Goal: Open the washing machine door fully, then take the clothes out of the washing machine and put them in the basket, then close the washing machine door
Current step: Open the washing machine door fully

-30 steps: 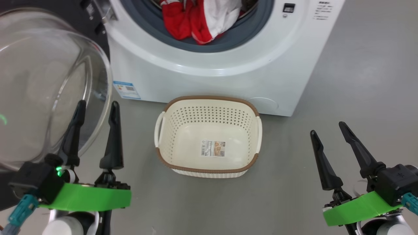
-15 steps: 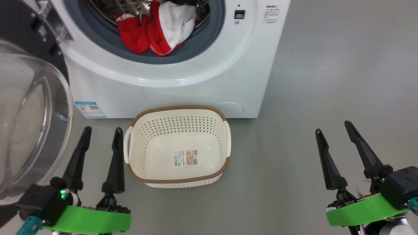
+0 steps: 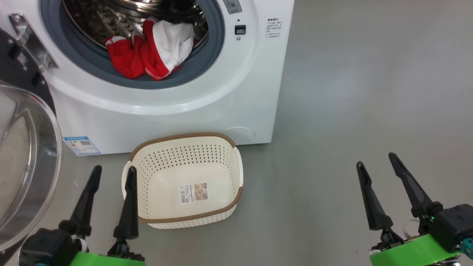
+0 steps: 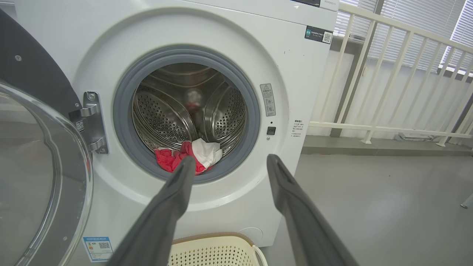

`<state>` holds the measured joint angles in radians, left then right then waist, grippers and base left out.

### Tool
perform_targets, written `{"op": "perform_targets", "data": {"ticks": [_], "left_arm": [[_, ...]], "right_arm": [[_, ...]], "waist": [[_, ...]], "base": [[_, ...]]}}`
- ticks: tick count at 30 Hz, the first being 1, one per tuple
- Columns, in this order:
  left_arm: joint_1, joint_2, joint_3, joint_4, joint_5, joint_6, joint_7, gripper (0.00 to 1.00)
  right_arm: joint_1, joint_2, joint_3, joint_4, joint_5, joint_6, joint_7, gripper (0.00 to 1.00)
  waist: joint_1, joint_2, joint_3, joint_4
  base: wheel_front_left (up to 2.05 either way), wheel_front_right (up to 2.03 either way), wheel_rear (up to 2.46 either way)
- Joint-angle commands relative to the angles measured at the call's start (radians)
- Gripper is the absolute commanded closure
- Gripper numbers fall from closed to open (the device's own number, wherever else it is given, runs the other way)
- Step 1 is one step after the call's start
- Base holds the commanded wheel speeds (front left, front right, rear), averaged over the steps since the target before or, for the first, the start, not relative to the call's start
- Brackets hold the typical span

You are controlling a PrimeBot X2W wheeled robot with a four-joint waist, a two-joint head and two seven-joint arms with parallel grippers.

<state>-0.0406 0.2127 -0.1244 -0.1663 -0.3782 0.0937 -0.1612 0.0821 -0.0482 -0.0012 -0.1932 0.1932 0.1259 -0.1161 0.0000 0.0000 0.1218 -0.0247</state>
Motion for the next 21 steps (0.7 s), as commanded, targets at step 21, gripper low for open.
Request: {"op": "perform_targets", "data": {"ticks": [21], "left_arm": [[0.138, 0.034, 0.053, -0.032, 0.004, 0.052, -0.012, 0.00]], "right_arm": [[0.090, -0.002, -0.033, -0.075, -0.005, 0.005, 0.008, 0.00]], "waist": [[0.0000, 0.0000, -0.109, -0.026]], "base": [[0.00, 0.00, 0.00]]}}
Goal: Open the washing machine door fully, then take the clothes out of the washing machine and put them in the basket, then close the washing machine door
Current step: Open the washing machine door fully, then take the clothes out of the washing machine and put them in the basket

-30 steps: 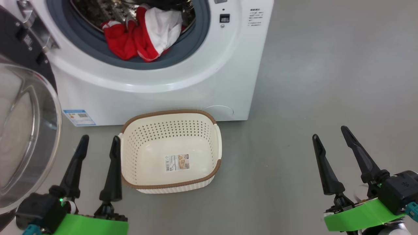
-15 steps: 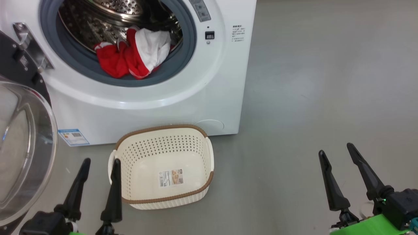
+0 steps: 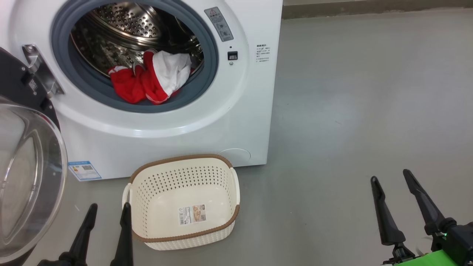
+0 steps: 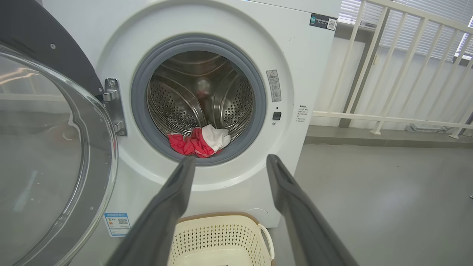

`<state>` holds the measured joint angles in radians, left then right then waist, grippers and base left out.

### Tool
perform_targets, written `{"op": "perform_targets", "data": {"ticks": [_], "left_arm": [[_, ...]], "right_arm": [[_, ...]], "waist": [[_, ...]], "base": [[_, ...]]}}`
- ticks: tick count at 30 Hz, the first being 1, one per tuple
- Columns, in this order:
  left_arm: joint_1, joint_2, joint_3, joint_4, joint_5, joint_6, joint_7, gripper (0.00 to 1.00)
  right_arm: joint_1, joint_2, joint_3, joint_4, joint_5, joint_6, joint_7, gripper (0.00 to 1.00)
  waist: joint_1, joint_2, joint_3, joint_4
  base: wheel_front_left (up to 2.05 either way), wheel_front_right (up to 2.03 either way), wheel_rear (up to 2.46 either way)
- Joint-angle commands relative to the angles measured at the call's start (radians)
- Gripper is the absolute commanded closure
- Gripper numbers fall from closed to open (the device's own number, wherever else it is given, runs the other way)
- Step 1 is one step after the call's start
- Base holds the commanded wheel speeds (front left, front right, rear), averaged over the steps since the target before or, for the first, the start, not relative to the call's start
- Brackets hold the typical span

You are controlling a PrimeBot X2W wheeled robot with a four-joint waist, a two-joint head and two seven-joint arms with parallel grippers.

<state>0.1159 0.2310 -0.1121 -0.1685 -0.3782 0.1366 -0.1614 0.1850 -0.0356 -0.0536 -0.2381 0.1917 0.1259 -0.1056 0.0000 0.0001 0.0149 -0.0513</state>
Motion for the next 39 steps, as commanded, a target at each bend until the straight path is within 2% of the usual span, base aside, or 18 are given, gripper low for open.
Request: {"op": "perform_targets", "data": {"ticks": [1, 27, 39], "left_arm": [[-0.014, 0.016, 0.041, -0.030, 0.006, 0.012, -0.012, 0.00], [0.039, 0.030, 0.028, -0.051, 0.023, 0.045, 0.000, 0.00], [0.036, 0.035, 0.014, -0.049, 0.019, 0.045, 0.010, 0.00]], "right_arm": [[-0.009, -0.015, 0.015, -0.031, -0.001, 0.005, -0.001, 0.00], [0.044, -0.015, -0.012, -0.032, 0.032, 0.005, -0.007, 0.00], [0.044, -0.015, -0.010, -0.029, 0.032, 0.005, -0.001, 0.00]], "waist": [[0.0000, -0.0001, -0.006, 0.001], [0.0000, -0.0001, -0.034, 0.004], [0.0000, -0.0001, -0.036, 0.009]], "base": [[0.00, 0.00, 0.00], [0.00, 0.00, 0.00], [0.41, -0.41, 0.00]]}}
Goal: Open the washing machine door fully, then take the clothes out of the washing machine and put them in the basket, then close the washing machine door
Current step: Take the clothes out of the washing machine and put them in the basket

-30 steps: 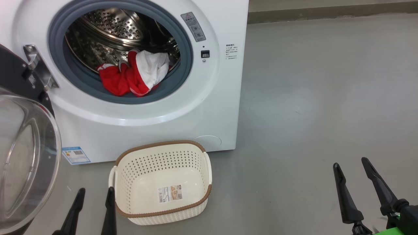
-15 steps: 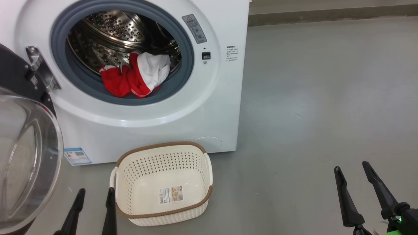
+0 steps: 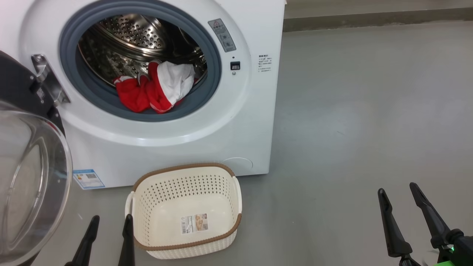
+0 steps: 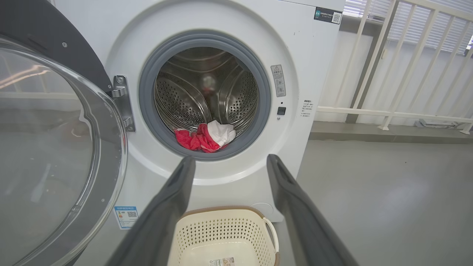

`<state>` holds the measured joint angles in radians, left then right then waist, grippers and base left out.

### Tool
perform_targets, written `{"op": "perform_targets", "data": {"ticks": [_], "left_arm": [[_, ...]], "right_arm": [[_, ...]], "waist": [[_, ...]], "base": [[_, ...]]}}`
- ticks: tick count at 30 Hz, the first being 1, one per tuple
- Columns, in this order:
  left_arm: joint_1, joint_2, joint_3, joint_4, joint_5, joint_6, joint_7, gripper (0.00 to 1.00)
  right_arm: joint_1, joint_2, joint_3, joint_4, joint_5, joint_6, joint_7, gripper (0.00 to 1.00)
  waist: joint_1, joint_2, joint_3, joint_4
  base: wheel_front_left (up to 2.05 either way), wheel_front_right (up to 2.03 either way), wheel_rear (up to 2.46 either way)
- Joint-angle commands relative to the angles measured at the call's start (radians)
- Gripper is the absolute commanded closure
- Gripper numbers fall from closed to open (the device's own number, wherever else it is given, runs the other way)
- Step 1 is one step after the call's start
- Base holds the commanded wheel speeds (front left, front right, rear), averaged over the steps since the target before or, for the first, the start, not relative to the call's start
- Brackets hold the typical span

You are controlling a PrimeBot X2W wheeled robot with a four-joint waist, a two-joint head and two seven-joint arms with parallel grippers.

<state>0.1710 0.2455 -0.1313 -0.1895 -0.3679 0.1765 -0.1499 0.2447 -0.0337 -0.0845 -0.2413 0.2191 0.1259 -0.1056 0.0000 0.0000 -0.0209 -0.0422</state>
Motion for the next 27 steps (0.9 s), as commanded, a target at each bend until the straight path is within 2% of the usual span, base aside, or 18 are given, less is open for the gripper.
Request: {"op": "perform_targets", "data": {"ticks": [1, 15, 27], "left_arm": [[-0.020, 0.022, 0.033, -0.028, 0.009, 0.005, -0.001, 0.00], [-0.023, 0.023, 0.030, -0.038, 0.000, 0.009, -0.009, 0.00], [-0.015, 0.031, 0.017, -0.042, -0.002, 0.009, 0.006, 0.00]], "right_arm": [[-0.015, -0.017, 0.021, -0.025, 0.005, 0.005, -0.002, 0.00], [-0.014, -0.017, 0.025, -0.022, 0.010, 0.005, -0.001, 0.00], [-0.016, -0.017, 0.030, -0.017, 0.013, 0.005, -0.004, 0.00]], "waist": [[0.0000, 0.0000, 0.000, 0.001], [0.0000, 0.0000, 0.006, 0.008], [0.0000, 0.0000, 0.003, 0.006]], "base": [[1.23, -1.23, 0.00], [1.46, -1.46, 0.00], [0.21, -0.21, 0.00]]}}
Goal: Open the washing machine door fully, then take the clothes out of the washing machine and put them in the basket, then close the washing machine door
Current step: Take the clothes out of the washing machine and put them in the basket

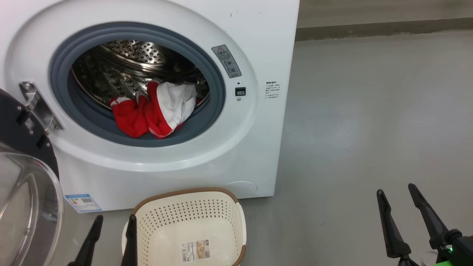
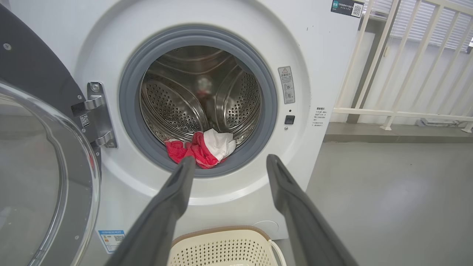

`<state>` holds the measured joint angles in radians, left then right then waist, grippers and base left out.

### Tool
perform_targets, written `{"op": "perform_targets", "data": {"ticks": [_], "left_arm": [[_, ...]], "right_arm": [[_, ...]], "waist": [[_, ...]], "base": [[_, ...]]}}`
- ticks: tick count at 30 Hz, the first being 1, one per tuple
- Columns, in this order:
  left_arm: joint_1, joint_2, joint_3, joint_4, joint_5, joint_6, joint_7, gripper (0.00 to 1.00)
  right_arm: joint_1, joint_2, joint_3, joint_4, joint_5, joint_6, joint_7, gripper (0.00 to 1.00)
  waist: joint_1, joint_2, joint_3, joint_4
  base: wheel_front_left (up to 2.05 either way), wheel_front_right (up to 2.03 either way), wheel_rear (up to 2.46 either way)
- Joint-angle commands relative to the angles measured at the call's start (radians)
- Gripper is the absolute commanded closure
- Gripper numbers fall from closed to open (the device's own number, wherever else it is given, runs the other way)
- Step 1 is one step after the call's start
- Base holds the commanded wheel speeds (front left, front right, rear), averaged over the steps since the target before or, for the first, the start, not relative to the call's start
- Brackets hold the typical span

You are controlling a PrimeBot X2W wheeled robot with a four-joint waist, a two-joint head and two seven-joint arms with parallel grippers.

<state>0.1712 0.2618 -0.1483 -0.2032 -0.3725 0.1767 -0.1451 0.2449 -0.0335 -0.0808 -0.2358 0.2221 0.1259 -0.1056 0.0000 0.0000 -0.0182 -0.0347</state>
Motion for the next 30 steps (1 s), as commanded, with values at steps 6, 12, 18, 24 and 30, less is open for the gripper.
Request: {"op": "perform_targets", "data": {"ticks": [6, 12, 18, 24, 30], "left_arm": [[-0.016, 0.019, 0.032, -0.031, 0.002, 0.012, 0.005, 0.00], [-0.018, 0.021, 0.027, -0.032, -0.001, 0.014, 0.006, 0.00], [-0.031, 0.022, 0.024, -0.035, 0.000, 0.017, 0.004, 0.00], [-0.061, 0.021, 0.028, -0.041, -0.008, 0.018, 0.005, 0.00], [-0.119, 0.016, 0.027, -0.016, -0.011, 0.017, -0.003, 0.00]], "right_arm": [[-0.017, -0.017, 0.027, -0.022, 0.011, 0.005, -0.005, 0.00], [-0.020, -0.017, 0.029, -0.022, 0.007, 0.005, -0.004, 0.00], [-0.020, -0.017, 0.032, -0.027, 0.006, 0.005, -0.004, 0.00], [-0.039, -0.017, 0.038, -0.035, 0.011, 0.005, -0.010, 0.00], [-0.061, -0.017, 0.046, -0.035, 0.008, 0.005, -0.018, 0.00]], "waist": [[0.0000, 0.0000, 0.000, -0.006], [0.0000, 0.0000, 0.005, -0.006], [0.0000, 0.0000, 0.021, 0.001], [0.0000, 0.0000, 0.064, 0.006], [0.0000, 0.0000, 0.119, 0.011]], "base": [[0.00, 0.00, 0.00], [0.00, 0.00, 0.00], [0.00, 0.00, 0.00], [0.00, 0.00, 0.00], [0.00, 0.00, 0.00]]}}
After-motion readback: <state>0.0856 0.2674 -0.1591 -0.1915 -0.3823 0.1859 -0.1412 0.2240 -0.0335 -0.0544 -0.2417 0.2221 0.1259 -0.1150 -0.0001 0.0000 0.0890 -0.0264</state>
